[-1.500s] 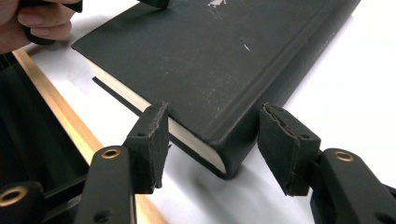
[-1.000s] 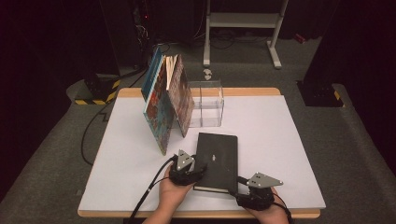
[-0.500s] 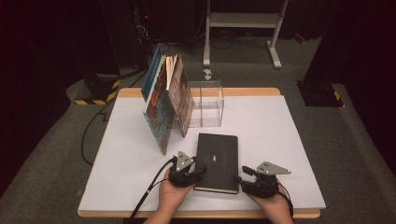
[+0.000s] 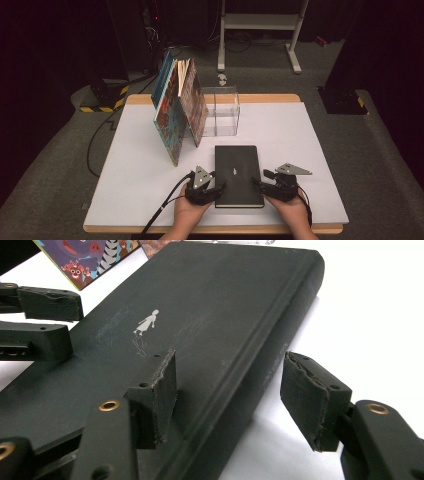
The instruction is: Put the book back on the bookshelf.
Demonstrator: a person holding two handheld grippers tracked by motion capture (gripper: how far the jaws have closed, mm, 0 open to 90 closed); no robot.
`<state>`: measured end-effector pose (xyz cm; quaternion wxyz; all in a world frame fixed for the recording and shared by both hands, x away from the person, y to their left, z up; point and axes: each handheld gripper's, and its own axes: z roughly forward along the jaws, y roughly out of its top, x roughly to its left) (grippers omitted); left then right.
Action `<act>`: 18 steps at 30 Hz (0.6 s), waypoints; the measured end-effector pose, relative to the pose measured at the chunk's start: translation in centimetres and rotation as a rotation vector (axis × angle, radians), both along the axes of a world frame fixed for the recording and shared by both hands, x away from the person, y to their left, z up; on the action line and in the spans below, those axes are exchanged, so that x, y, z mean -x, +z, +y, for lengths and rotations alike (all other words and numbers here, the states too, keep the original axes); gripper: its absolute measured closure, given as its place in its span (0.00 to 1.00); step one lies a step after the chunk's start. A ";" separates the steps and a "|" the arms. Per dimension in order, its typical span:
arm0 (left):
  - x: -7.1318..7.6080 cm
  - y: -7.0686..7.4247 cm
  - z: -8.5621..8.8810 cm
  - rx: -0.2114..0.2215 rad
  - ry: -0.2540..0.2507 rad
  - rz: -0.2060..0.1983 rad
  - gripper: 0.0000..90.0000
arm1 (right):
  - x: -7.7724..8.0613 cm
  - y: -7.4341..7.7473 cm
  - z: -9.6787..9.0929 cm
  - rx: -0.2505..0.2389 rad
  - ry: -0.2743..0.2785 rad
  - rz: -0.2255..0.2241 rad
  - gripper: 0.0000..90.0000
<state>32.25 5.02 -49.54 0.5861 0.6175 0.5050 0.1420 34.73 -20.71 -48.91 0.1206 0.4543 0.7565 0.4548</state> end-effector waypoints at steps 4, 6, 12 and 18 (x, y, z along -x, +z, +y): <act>-0.4 -0.2 0.0 0.038 0.000 0.019 0.46 | -0.6 -0.3 -0.1 -0.038 0.031 0.052 0.39; -0.5 -0.2 0.1 0.039 -0.007 0.028 0.44 | -1.0 -0.4 0.3 -0.065 0.044 0.077 0.38; -0.7 -0.2 0.4 0.017 -0.002 0.011 0.47 | -1.3 -0.1 1.2 -0.021 0.021 0.067 0.39; -1.3 0.0 1.5 0.002 0.024 0.003 0.50 | -1.7 -0.2 2.6 -0.017 0.014 0.045 0.39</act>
